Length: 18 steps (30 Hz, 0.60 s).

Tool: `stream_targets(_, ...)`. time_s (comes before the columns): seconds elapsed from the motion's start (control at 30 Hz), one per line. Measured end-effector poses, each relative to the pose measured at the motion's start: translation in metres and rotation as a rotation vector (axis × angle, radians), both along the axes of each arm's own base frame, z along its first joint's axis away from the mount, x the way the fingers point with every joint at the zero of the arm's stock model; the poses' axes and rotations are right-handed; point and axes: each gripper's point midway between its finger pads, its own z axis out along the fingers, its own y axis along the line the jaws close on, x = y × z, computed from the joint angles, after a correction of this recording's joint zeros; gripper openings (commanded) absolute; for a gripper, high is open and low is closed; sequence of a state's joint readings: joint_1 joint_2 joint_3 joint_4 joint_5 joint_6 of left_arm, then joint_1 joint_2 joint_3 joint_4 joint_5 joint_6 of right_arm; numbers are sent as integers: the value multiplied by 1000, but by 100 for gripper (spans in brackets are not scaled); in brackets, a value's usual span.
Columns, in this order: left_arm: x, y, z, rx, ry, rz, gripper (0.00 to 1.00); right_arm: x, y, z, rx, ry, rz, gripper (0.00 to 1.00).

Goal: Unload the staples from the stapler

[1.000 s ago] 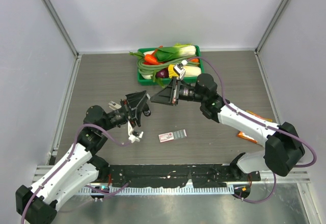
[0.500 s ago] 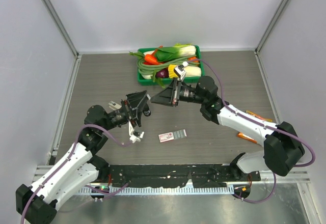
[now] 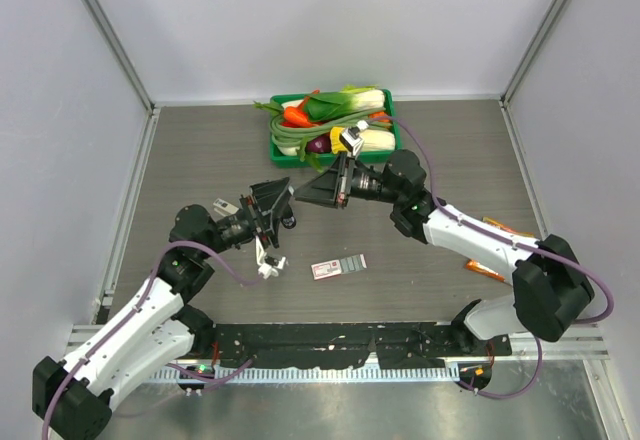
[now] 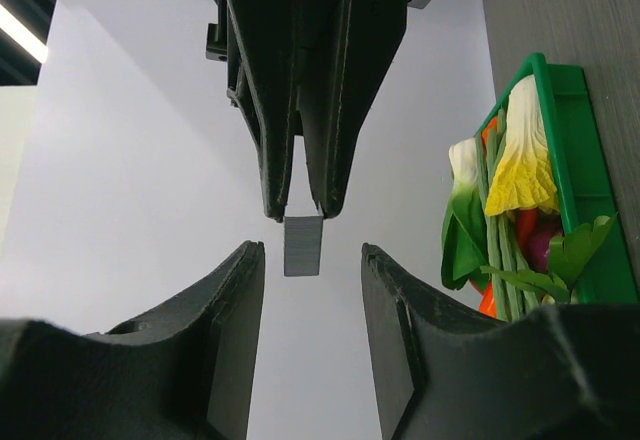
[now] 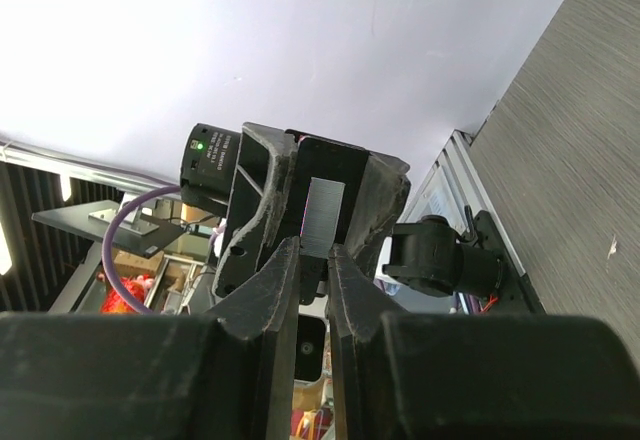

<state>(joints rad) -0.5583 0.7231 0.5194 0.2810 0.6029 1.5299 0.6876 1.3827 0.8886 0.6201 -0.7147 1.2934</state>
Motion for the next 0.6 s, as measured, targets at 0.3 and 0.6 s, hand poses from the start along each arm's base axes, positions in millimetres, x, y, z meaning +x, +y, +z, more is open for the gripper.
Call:
stream_targets(0.3,2,-1,0,-2,3,5,44,0,3,-12,-19,28,6,10)
stream_targets(0.6,1,-2,-1,0,3,5,29,2,5,-13,-3,45,11,9)
